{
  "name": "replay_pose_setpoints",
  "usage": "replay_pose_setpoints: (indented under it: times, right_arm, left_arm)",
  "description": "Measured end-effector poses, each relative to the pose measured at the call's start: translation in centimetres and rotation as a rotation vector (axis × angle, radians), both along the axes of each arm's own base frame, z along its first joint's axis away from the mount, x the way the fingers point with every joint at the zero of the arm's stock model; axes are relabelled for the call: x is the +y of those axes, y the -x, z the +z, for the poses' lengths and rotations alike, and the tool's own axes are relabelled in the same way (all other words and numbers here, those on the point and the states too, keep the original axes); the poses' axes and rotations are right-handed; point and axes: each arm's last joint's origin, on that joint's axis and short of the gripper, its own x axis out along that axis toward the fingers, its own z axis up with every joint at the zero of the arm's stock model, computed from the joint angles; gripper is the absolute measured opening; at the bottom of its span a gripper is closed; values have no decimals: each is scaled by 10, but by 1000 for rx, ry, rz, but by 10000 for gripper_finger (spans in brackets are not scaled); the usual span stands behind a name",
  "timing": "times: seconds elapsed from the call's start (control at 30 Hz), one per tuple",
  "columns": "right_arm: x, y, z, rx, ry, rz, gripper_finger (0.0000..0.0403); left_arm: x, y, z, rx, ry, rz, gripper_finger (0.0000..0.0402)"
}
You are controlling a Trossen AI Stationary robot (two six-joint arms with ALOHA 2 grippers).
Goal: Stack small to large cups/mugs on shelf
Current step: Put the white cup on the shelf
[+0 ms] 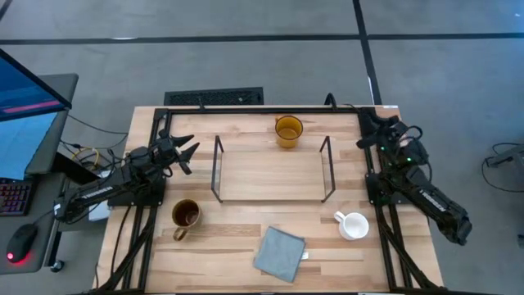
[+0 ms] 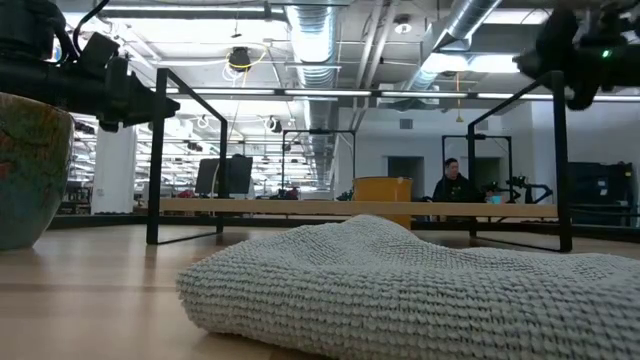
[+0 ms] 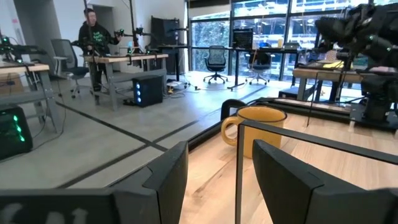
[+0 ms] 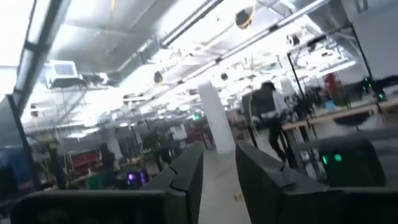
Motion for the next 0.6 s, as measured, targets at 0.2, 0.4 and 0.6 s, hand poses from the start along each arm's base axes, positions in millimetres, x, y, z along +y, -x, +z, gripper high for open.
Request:
replay_pose_setpoints:
  times: [0.2, 0.4, 0.6]
  right_arm:
    - [15, 11, 43, 10, 175, 35, 118]
    - [29, 24, 86, 16, 251, 16, 118]
    - [31, 23, 128, 153, 249, 60, 118]
  left_arm:
    - [0, 0, 0, -21, 29, -1, 171]
    - [0, 0, 0, -20, 27, -1, 171]
    - [0, 0, 0, -20, 27, -1, 171]
